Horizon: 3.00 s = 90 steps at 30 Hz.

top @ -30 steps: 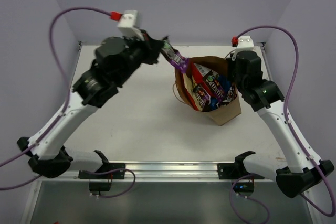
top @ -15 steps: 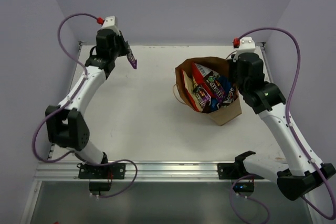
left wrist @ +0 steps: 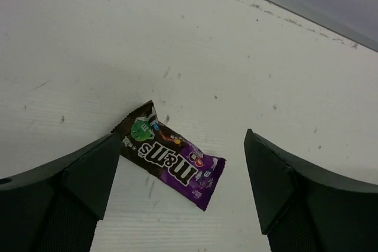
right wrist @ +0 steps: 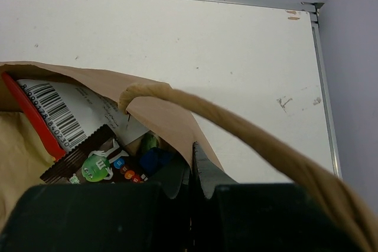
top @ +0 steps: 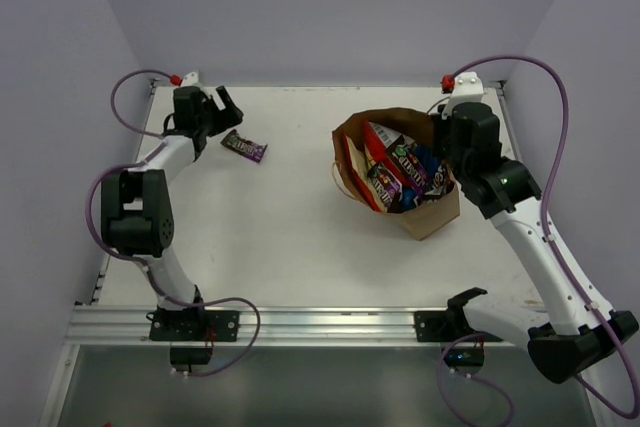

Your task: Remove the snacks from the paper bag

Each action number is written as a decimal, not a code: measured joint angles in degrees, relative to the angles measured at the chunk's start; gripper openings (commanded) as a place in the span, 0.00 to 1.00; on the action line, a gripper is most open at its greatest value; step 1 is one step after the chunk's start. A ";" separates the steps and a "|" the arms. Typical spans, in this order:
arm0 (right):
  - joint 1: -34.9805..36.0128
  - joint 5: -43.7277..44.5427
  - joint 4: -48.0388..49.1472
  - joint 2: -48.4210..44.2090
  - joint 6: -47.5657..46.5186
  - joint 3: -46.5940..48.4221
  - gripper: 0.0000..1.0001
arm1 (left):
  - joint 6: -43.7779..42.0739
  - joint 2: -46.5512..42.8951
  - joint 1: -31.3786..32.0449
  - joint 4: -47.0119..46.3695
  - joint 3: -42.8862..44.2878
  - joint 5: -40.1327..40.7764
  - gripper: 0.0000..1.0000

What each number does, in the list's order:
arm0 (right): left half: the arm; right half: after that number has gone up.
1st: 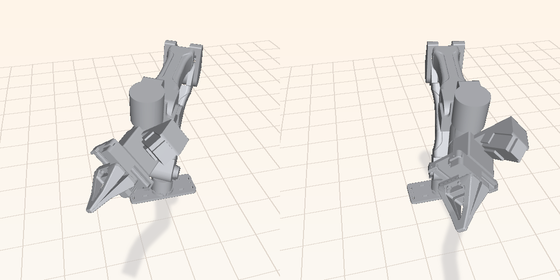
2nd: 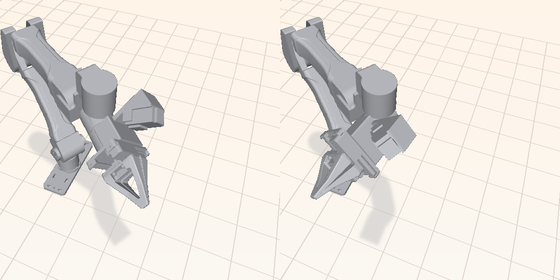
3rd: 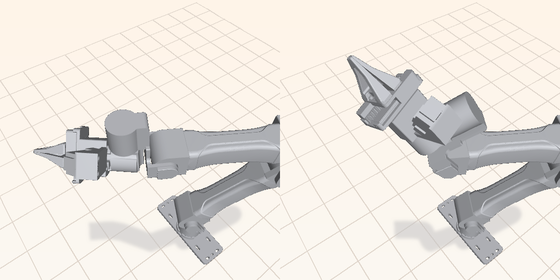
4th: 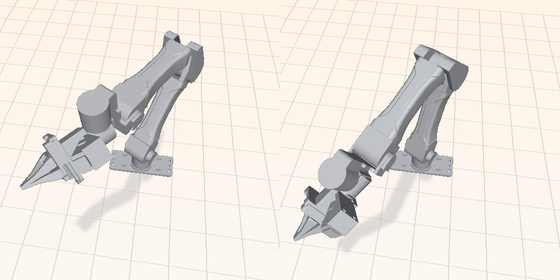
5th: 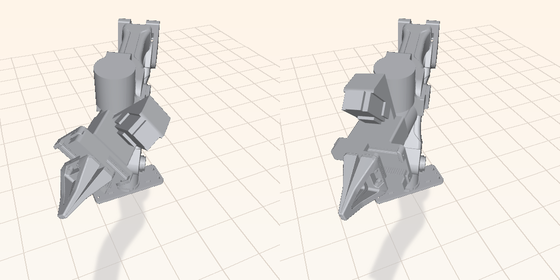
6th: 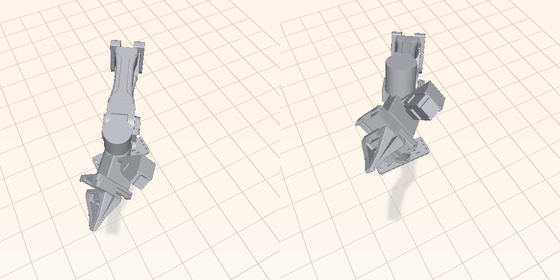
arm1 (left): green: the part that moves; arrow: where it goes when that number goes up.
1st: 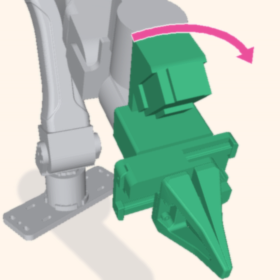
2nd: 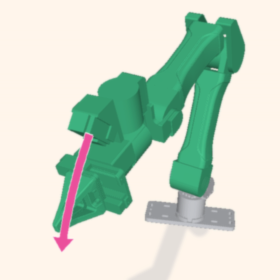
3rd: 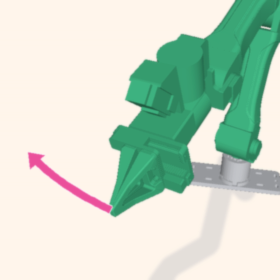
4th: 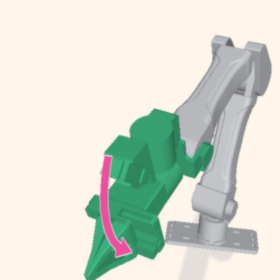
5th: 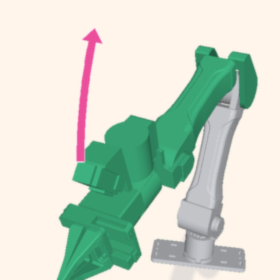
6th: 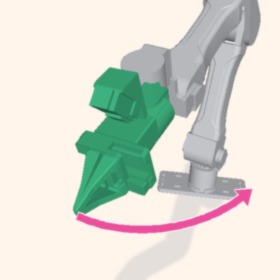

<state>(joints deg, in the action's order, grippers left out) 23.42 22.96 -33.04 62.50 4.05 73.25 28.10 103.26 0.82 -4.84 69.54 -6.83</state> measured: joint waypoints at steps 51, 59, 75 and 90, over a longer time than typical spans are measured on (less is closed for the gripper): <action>0.04 -1.90 0.55 -1.07 -2.12 -1.18 0.00 | 3.10 0.02 52.09 18.75 26.49 5.07 0.00; 0.04 -1.84 0.57 -1.38 -2.19 -1.27 0.00 | 2.47 -1.51 52.09 20.83 26.88 5.40 0.00; 0.11 -0.63 0.81 -1.90 -3.02 -1.88 0.00 | -5.05 -33.09 38.45 29.38 26.12 22.34 0.00; 0.09 -0.17 2.14 -2.78 -3.02 -3.39 0.00 | -9.22 -6.73 34.56 19.43 17.92 16.85 0.00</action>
<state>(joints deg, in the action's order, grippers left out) 23.51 22.79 -30.89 59.72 1.04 69.87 18.87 96.53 35.38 14.59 87.46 10.02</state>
